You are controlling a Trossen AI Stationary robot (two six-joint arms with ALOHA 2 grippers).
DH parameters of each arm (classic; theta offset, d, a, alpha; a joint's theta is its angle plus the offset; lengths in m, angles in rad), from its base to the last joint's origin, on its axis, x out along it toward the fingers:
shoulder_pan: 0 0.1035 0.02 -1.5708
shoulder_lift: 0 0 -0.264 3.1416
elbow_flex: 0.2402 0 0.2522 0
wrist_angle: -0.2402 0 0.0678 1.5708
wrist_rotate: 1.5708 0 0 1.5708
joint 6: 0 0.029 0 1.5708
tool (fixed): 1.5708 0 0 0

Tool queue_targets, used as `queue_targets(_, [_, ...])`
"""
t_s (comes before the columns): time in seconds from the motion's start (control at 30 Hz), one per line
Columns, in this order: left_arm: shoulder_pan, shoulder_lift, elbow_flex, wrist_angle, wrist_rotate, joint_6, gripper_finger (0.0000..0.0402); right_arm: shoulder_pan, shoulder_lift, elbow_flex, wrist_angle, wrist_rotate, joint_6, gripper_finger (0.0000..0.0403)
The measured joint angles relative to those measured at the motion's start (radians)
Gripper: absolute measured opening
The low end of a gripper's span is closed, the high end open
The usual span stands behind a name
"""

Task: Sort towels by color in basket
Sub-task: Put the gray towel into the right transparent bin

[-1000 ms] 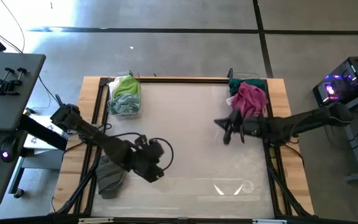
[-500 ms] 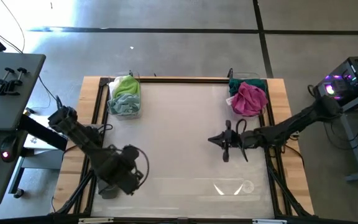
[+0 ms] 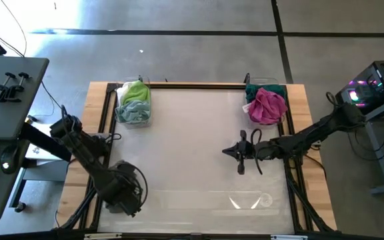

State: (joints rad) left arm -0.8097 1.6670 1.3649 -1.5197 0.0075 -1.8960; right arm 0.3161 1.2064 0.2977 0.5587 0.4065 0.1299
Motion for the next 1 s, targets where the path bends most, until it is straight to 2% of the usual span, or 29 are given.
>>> queue_targets(0.1, [-0.011,-0.001,-0.03,0.001,0.063,-0.023,0.0263,0.0,0.0,0.0,0.0,0.0,0.0,0.0007])
queue_targets(0.23, [-0.017,-0.013,-0.094,0.051,0.073,-0.047,0.0285,0.0,0.0,0.0,0.0,0.0,0.0,0.0007])
queue_targets(0.37, [-0.015,-0.061,-0.223,0.275,0.094,-0.05,0.0285,0.0,0.0,0.0,0.0,0.0,0.0,0.0007])
queue_targets(0.6, [0.008,-0.084,-0.426,0.501,0.141,-0.032,0.0277,-0.002,0.0,0.0,0.0,0.0,-0.008,0.0007])
queue_targets(0.8, [0.058,-0.092,-0.561,0.754,0.142,0.098,0.0246,-0.009,0.0,0.0,0.0,0.005,-0.012,0.0007])
queue_targets(1.0, [0.144,-0.093,-0.581,0.889,0.037,0.187,0.0177,-0.022,0.0,0.0,0.0,0.009,-0.007,0.0007])
